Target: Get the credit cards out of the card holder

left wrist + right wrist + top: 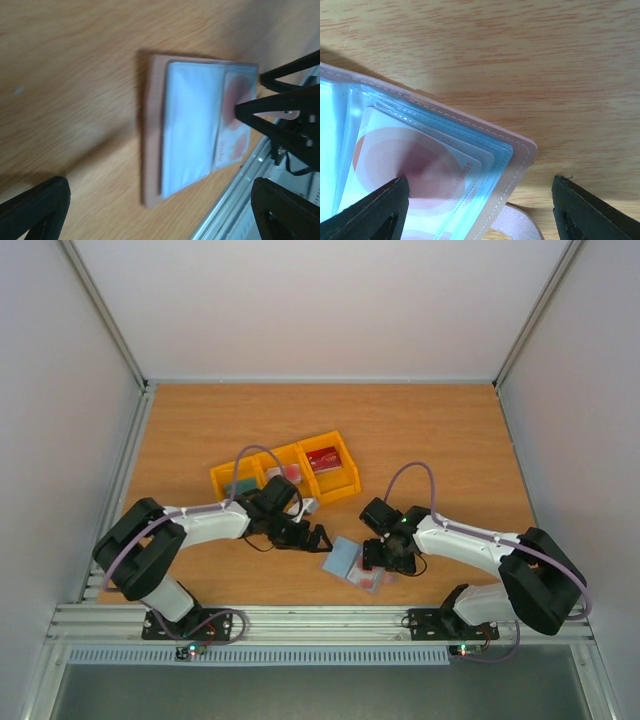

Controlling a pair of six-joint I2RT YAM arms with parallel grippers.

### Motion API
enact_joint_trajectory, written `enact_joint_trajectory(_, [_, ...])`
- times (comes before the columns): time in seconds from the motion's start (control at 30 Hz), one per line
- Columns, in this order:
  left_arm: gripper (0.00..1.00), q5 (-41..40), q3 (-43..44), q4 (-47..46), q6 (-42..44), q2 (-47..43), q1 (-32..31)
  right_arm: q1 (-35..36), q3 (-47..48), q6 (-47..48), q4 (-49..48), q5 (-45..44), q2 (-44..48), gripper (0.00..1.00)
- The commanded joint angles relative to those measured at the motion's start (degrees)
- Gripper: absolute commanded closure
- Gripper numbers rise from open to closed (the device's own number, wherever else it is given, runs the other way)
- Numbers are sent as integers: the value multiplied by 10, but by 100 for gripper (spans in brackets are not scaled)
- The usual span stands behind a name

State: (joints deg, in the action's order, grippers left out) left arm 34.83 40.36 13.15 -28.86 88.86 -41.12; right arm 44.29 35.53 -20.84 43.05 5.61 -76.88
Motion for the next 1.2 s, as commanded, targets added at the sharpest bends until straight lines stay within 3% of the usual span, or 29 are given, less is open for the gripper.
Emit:
enact_joint_trajectory(0.0, [1, 41, 3, -22, -22, 53, -19, 0, -41, 7, -113, 51, -69, 22])
enact_joint_trajectory(0.1, [1, 116, 2, -86, -23, 68, -46, 0, -47, -1, -155, 70, -79, 22])
enact_joint_trajectory(0.2, [1, 141, 12, -103, -20, 81, -63, 0, -47, -13, -184, 83, -81, 23])
enact_joint_trajectory(0.33, [2, 139, 17, -103, -19, 94, -64, -7, -75, -27, -232, 109, -59, 26])
enact_joint_trajectory(0.53, [12, 138, 22, -101, -16, 98, -64, -59, -143, -55, -369, 217, -36, 34])
enact_joint_trajectory(0.67, [17, 136, 32, -112, -15, 105, -64, -60, -137, -44, -381, 237, -48, 38])
enact_joint_trajectory(0.77, [33, 116, 38, -95, -13, 111, -62, -65, -144, -48, -383, 234, -43, 42])
enact_joint_trajectory(0.87, [68, 111, 32, -90, -15, 98, -52, -76, -150, -45, -365, 228, -25, 42])
enact_joint_trajectory(0.93, [80, 119, 24, -93, -13, 83, -43, -91, -155, -38, -353, 228, -9, 42])
enact_joint_trajectory(1.0, [78, 131, 13, -110, -13, 62, -37, -108, -161, -28, -349, 234, 2, 42])
enact_joint_trajectory(1.07, [60, 150, -4, -143, -13, 37, -36, -116, -159, -21, -348, 237, 4, 42])
enact_joint_trajectory(1.1, [58, 158, -12, -161, -13, 25, -36, -116, -157, -19, -351, 237, 1, 42])
enact_joint_trajectory(1.17, [67, 152, -24, -172, -15, 0, -35, -117, -152, -21, -373, 249, -16, 42])
